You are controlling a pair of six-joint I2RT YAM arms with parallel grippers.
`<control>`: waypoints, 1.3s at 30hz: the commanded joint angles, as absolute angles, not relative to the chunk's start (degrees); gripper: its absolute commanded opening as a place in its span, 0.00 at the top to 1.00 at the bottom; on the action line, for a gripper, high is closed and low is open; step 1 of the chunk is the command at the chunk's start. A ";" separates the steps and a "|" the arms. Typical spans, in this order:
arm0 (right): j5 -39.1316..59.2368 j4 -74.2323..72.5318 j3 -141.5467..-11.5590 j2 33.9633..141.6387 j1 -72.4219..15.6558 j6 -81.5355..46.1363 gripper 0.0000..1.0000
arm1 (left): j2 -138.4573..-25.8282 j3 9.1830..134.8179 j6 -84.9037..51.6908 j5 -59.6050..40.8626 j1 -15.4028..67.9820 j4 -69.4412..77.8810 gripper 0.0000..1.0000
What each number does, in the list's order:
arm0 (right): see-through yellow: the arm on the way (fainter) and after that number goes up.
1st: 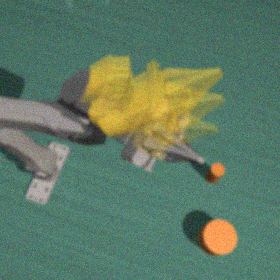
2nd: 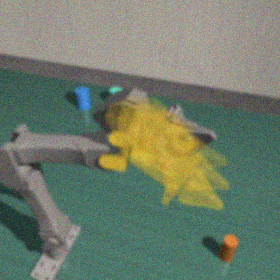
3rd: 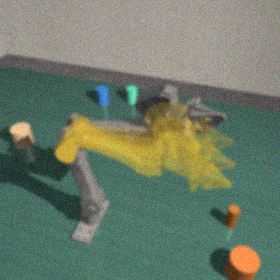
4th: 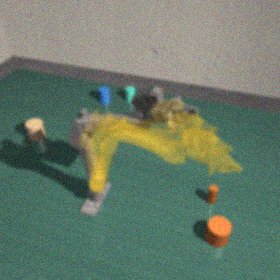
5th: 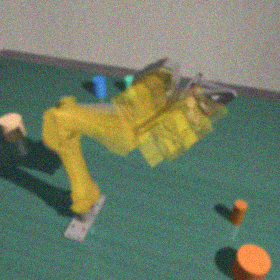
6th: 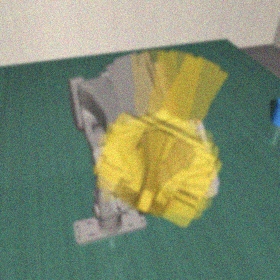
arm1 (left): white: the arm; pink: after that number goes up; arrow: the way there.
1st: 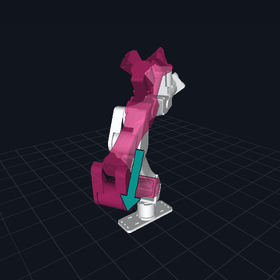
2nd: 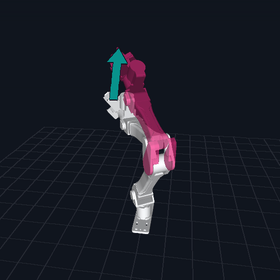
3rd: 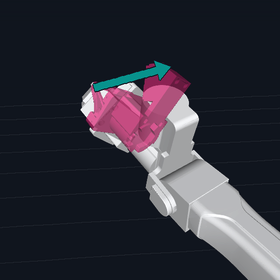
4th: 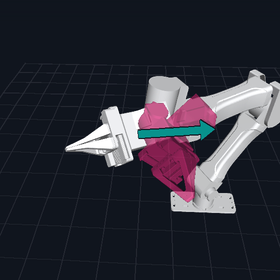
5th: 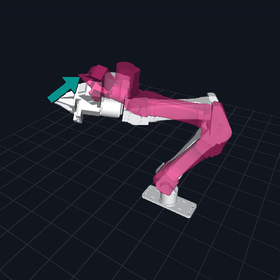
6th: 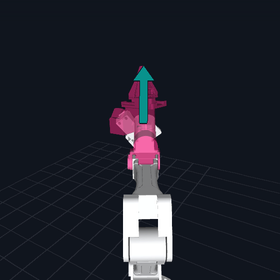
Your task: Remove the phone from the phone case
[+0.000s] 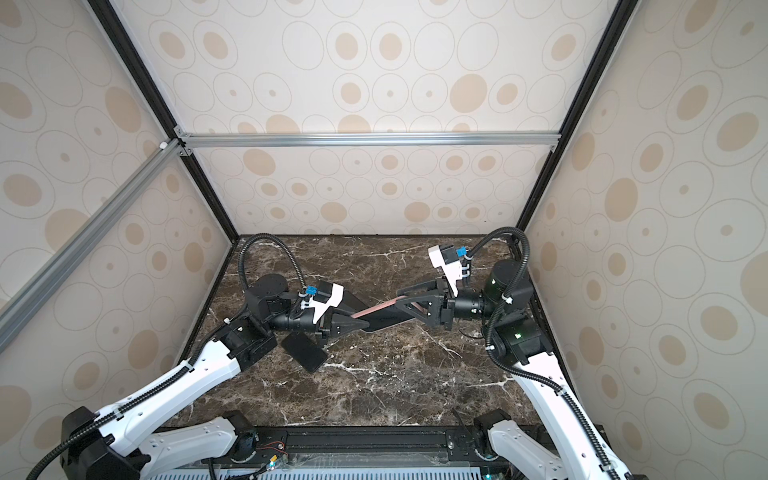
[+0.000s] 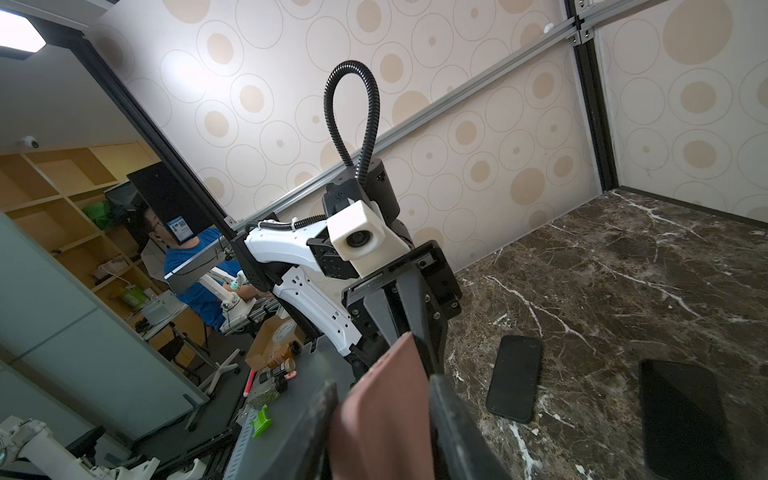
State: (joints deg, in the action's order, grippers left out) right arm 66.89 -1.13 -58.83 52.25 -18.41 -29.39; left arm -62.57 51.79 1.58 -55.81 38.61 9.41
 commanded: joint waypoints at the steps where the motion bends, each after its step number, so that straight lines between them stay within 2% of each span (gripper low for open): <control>1: 65.68 -3.34 -58.69 52.38 -19.14 -31.56 0.64 | -61.26 55.21 1.49 -57.27 38.37 14.21 1.00; 9: 63.33 -5.95 -55.99 52.06 -19.64 -35.49 0.70 | -60.65 54.72 0.55 -56.64 38.34 15.78 1.00; 13: 62.76 -7.29 -54.88 51.52 -20.02 -36.38 0.62 | -60.38 53.92 -0.87 -56.69 38.34 19.32 1.00; 19: 61.96 -7.91 -54.39 50.96 -20.54 -36.13 0.59 | -60.47 54.29 -0.09 -56.70 38.32 18.03 1.00; 39: 57.37 -8.95 -51.93 50.28 -21.71 -39.43 0.70 | -59.07 50.92 -7.36 -56.67 38.36 27.25 1.00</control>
State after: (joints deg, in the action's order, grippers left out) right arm 59.94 -11.00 -53.60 50.37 -21.32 -36.86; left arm -62.00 48.93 -7.18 -56.53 38.61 15.49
